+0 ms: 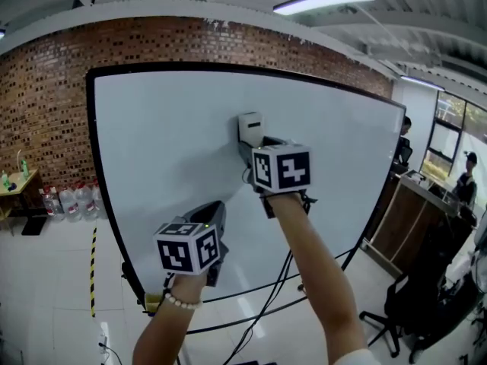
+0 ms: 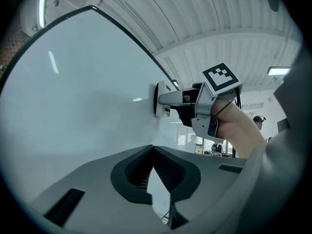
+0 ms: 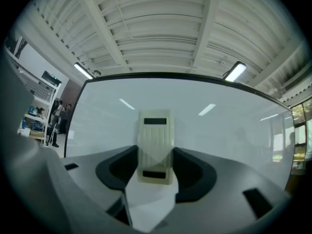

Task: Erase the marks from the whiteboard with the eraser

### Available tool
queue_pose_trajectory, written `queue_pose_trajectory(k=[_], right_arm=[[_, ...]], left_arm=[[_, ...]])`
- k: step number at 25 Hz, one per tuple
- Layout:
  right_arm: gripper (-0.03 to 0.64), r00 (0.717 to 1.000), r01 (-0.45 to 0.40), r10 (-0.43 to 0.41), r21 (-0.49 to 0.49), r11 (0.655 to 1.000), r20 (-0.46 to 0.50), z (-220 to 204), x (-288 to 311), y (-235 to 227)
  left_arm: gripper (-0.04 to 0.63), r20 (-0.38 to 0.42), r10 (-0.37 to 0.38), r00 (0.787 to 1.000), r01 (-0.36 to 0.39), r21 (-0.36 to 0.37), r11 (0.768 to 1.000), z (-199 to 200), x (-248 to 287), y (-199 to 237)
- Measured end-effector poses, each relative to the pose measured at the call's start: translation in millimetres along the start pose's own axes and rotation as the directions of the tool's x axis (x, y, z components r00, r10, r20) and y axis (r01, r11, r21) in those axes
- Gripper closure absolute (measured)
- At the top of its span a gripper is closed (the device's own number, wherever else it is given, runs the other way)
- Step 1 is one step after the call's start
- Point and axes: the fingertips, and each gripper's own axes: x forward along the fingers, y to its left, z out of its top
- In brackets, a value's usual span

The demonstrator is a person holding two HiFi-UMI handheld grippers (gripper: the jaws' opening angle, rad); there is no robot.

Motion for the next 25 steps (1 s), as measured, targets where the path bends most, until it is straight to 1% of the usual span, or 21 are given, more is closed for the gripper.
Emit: queue_pose_trajectory(k=[6,10,16,22,25], right_arm=[[0.373,1.000,0.002,-0.002,0.009,1.000,0.007,-15,-12,-87],[0.373,1.000,0.010,-0.010,0.008,1.000,0.020,-28,-21,-152],[0.373,0.999,-0.021,0.021,-0.001,1.000,0.028,-46,-33,-236],[0.373,1.000,0.000,0.000,0.012,1.000,0.010,-63,-45,-321],[0.373,1.000,0.020,-0.020,0.021,1.000,0.010,-68,-50,-363]], left_arm=[[0.607,0.006,-0.015,1.000,0.015,0.004,1.000,-15,64,-54],[0.607,-0.007,-0.030,1.000,0.030,0.020,0.999,-29,104,-93],[0.607,-0.004,-0.043,0.999,0.043,0.012,0.999,-46,163,-147],[0.607,-0.018,-0.061,0.998,0.061,0.015,0.998,-60,214,-198],[0.607,-0.022,-0.075,0.997,0.075,0.005,0.997,-66,236,-219]])
